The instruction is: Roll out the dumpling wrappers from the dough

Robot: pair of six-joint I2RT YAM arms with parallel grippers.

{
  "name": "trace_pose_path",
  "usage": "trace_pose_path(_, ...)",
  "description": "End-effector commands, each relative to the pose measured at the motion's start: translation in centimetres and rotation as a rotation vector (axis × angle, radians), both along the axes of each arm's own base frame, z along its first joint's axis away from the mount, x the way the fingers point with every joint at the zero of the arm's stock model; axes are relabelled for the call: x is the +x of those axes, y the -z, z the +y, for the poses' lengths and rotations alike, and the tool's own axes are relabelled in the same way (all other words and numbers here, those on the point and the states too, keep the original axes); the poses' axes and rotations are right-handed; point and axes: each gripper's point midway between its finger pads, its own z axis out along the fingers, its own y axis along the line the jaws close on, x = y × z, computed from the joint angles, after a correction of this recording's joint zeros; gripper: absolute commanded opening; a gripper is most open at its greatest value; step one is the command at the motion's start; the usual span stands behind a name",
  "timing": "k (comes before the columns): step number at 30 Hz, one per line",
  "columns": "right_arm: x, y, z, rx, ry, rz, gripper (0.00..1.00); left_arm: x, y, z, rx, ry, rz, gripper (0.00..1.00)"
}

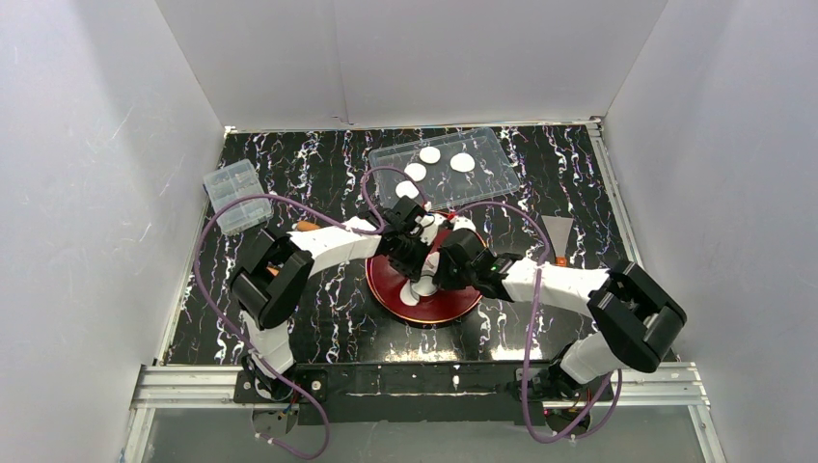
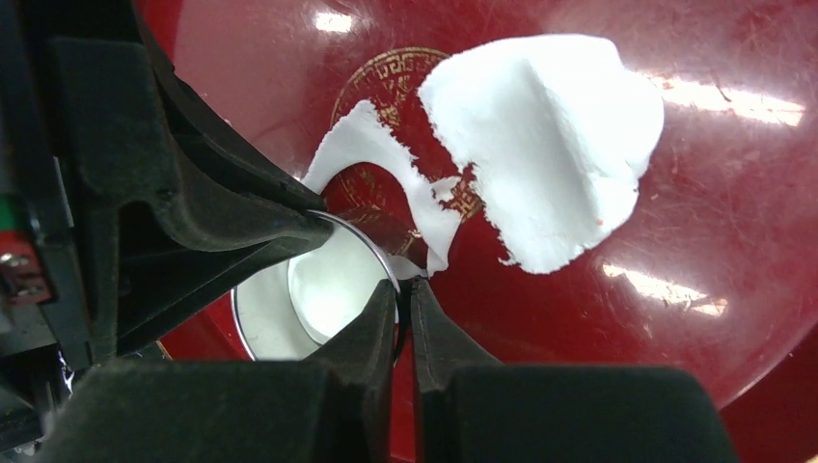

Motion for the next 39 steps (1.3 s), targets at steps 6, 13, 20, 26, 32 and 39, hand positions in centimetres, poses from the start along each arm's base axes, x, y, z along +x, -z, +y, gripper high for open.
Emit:
trace_pose_path(6,-2.3,3.6,-1.0,-0.138,-0.062,0.149,0.01,-2.0,3.8,5.9,0.21,-0.055,0.123,0.0)
trace_pose_path(13,-0.8,3.0,1.3,-0.109,-0.098,0.128,0.01,0.4,3.0,8.3,0.222,-0.122,0.078,0.0)
trace_pose_path(20,-3.8,3.7,-4.3,-0.172,-0.018,0.151,0.01,-2.7,4.6,4.6,0.213,-0.033,0.136,0.0)
trace_pose_path(26,-1.9,3.2,-0.3,-0.101,-0.064,0.165,0.01,-1.4,3.7,6.8,0.214,-0.076,0.115,0.0)
trace_pose_path(32,-0.5,2.4,1.5,-0.08,-0.091,0.138,0.01,-0.4,3.7,8.5,0.221,-0.125,0.119,0.0)
trace_pose_path(39,-2.6,3.3,-1.9,-0.142,-0.05,0.165,0.01,-1.9,4.6,6.2,0.22,-0.065,0.149,0.0)
